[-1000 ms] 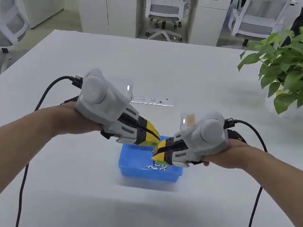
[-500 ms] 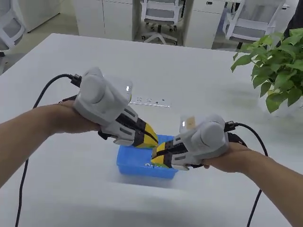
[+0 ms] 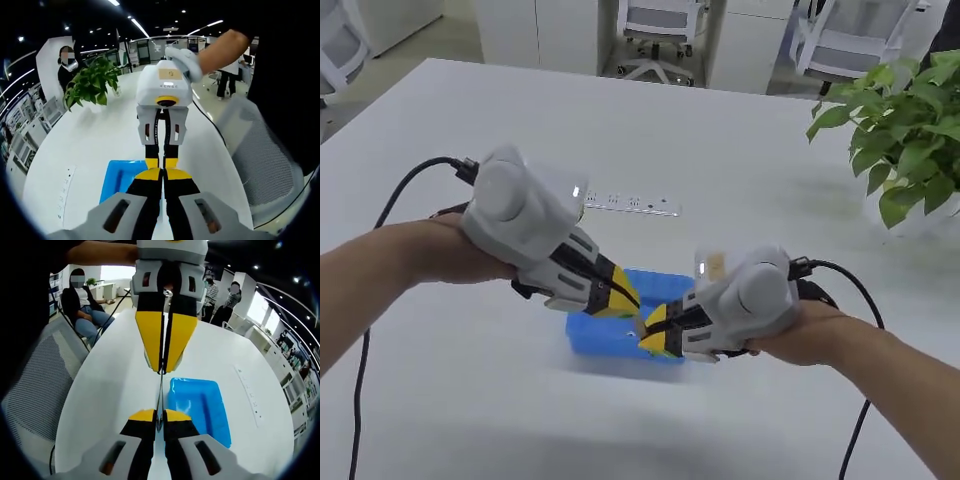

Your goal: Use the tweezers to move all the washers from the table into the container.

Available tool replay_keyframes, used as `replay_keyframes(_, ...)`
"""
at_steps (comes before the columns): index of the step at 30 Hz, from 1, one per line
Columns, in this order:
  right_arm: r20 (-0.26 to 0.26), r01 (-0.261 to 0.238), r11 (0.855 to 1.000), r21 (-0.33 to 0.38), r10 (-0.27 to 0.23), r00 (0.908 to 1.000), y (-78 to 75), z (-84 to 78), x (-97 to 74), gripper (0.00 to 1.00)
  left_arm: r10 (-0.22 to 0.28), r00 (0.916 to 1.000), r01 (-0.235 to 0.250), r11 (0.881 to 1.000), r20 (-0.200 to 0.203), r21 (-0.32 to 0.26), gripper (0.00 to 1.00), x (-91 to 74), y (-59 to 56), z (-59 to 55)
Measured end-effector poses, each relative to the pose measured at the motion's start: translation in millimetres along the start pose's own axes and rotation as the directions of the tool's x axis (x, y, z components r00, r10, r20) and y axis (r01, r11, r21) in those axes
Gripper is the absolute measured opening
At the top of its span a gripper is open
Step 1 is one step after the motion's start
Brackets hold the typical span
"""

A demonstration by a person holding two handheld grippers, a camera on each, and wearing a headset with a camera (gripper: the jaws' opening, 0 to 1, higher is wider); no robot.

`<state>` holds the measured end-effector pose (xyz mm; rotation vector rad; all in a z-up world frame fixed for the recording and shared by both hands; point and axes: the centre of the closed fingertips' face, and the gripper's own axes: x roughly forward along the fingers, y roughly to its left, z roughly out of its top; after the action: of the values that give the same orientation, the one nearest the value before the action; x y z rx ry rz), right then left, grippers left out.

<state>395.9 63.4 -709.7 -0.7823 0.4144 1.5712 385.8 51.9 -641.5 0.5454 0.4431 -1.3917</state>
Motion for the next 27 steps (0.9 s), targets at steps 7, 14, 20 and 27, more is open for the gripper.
replay_keyframes(7,-0.014,-0.022,1.000,0.008,0.022,0.9997,11.2,-4.1,5.7,0.06,-0.008,0.9999,0.008,1.000,-0.014,-0.025,0.04,-0.7,-9.5,-14.5)
replay_keyframes(14,-0.046,-0.040,0.999,0.005,0.040,0.9982,22.3,-12.9,10.8,0.06,-0.017,0.9990,0.015,0.999,-0.041,-0.045,0.04,3.4,-19.1,-33.0)
replay_keyframes(20,-0.072,-0.046,0.999,0.009,0.047,0.9963,30.8,-20.7,16.1,0.06,-0.025,0.9976,0.021,0.998,-0.065,-0.060,0.04,10.2,-27.4,-49.7)
replay_keyframes(27,-0.096,-0.049,0.999,0.009,0.049,0.9942,37.8,-30.0,21.9,0.06,-0.033,0.9950,0.025,0.997,-0.094,-0.078,0.04,18.6,-33.1,-67.4)
